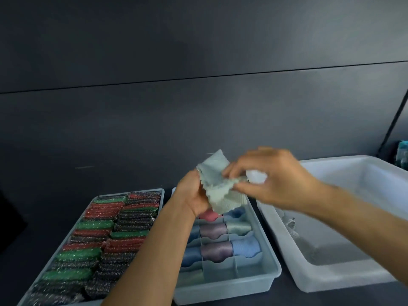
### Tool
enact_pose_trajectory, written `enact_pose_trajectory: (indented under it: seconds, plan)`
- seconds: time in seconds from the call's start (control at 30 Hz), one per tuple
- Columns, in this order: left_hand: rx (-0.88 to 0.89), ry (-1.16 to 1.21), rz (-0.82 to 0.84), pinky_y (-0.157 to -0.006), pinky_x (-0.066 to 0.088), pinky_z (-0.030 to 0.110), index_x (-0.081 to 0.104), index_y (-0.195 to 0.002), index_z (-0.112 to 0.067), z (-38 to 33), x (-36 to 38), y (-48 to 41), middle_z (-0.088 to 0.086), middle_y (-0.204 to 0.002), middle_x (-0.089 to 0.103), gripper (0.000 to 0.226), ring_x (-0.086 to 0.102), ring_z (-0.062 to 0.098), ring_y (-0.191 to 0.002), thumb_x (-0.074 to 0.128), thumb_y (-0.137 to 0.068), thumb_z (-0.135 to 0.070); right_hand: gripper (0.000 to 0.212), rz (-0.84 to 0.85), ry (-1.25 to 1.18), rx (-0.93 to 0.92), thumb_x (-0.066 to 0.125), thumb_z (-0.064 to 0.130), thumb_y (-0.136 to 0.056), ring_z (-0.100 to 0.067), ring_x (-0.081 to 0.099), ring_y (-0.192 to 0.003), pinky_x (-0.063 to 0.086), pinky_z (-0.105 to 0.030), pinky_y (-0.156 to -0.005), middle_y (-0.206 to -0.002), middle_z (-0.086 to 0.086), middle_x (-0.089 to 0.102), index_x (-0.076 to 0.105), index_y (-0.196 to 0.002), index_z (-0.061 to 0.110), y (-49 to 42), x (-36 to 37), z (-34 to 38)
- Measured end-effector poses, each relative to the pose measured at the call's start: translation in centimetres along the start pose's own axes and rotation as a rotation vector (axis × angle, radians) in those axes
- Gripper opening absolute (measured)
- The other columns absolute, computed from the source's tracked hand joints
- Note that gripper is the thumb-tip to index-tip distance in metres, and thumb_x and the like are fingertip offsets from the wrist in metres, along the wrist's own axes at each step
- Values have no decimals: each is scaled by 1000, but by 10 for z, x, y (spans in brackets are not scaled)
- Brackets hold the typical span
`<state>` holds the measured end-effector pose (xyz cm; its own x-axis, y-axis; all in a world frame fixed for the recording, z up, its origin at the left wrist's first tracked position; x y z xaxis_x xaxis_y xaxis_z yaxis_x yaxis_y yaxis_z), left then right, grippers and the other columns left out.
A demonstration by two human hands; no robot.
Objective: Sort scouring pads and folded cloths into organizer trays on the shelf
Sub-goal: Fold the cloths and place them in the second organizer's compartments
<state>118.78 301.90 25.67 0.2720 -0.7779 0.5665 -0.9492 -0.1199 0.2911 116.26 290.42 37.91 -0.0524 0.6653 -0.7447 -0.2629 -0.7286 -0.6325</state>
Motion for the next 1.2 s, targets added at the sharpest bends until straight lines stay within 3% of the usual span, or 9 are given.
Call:
enact_pose_trajectory:
  seconds: [0.17,0.27,0.4,0.47,0.57,0.63,0.87,1.0,1.2]
  plan:
    - [12,129,-13,-81,52,44,61,-120,8,-5,-9,-4,24,-105,69,61,67,35,-91,27,-98,-39,8,23,159,-155,64,11,-75,-17,69,-85,51,-36,-62,-90,7,72,67,-76,18,27,36,4]
    - [1,106,6,-84,55,44,65,-117,6,-2,-10,-5,23,-109,69,78,69,33,-93,41,-92,-64,7,2,210,-191,63,13,-79,-18,68,-87,50,-37,-63,-91,7,71,67,-77,18,33,39,6]
    - [166,-132,-83,-69,60,37,68,-109,4,-13,-19,-2,17,-105,72,39,73,25,-90,63,-92,-30,32,58,187,-255,63,46,-88,-19,67,-83,49,-37,-70,-87,7,70,68,-75,18,38,41,11]
    - [232,-190,-102,-71,60,38,69,-109,3,-18,-18,4,19,-103,74,33,74,26,-89,64,-92,-25,32,-41,45,-122,58,50,-90,-14,66,-79,49,-38,-71,-84,10,69,69,-79,22,30,25,3]
    - [269,-285,-99,-77,59,39,69,-109,0,-22,-12,13,20,-101,74,34,73,29,-89,66,-90,-28,6,-256,-160,227,63,35,-85,-6,62,-84,49,-31,-71,-88,17,65,60,-90,33,20,3,-37]
    - [281,-338,-82,-80,58,39,70,-107,-1,-22,-6,18,19,-99,75,34,73,30,-92,66,-90,-30,24,-212,-158,337,69,25,-82,-3,60,-94,46,-27,-75,-100,21,62,59,-102,35,11,7,-54]
    - [306,-476,-49,-89,56,41,66,-111,1,-20,7,26,16,-100,75,48,73,27,-94,64,-89,-42,38,-56,-231,356,66,10,-76,-2,59,-98,47,-28,-76,-104,20,59,61,-101,38,-2,22,-53]
    - [297,-448,-18,-92,52,45,68,-110,2,-16,9,29,21,-106,72,57,70,31,-95,65,-82,-47,16,-198,-258,354,63,7,-84,-7,59,-75,43,-20,-66,-84,12,62,62,-84,22,0,12,-50]
    - [346,-463,22,-78,54,36,71,-104,-3,-20,12,29,11,-95,74,35,69,22,-83,68,-83,-32,20,-238,-564,474,63,-4,-85,-9,58,-59,48,-19,-57,-72,-2,72,74,-81,12,1,10,-60]
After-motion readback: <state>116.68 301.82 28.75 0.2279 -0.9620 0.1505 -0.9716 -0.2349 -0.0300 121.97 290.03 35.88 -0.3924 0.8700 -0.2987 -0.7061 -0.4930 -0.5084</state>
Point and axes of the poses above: each hand's wrist, its own y-axis away from the middle knuckle, its own x-axis out of the palm, z = x × y, the point moved 9 cm from there along -y, towards the middle knuckle
